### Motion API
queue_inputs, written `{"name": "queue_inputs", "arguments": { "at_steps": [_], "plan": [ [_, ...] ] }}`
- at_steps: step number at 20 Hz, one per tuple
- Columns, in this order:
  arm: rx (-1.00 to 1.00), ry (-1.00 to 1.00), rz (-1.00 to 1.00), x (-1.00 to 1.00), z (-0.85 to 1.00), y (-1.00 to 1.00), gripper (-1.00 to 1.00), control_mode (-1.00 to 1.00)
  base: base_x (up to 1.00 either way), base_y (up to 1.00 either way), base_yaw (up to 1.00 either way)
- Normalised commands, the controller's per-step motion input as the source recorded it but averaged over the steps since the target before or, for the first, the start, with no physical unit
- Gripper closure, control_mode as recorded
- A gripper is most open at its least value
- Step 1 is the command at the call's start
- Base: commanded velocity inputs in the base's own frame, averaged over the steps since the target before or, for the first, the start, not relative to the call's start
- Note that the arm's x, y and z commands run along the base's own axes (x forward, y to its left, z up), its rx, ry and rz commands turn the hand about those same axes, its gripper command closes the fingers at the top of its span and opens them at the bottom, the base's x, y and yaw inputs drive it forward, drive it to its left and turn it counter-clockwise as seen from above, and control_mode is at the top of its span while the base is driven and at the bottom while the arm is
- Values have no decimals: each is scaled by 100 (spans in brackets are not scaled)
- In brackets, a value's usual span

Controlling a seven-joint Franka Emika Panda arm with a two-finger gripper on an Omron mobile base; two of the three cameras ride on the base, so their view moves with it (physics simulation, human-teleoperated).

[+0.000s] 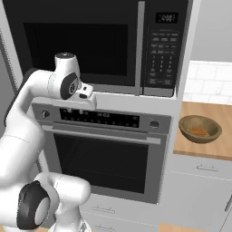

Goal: Open the microwave, place the bowl with waffle inside the microwave, then close the microwave door and turn it on.

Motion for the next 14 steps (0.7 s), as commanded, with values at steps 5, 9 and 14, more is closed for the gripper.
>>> {"name": "queue_inputs", "arguments": {
  "at_steps": [5,9,14],
  "plan": [
    [0,-20,-3,-50,2,-43,-100,-100,0,0,0],
    [1,-47,-5,-74,15,-100,-100,-100,0,0,0],
    [2,-2,-1,-8,-1,-87,-100,-100,0,0,0]
  ]
}}
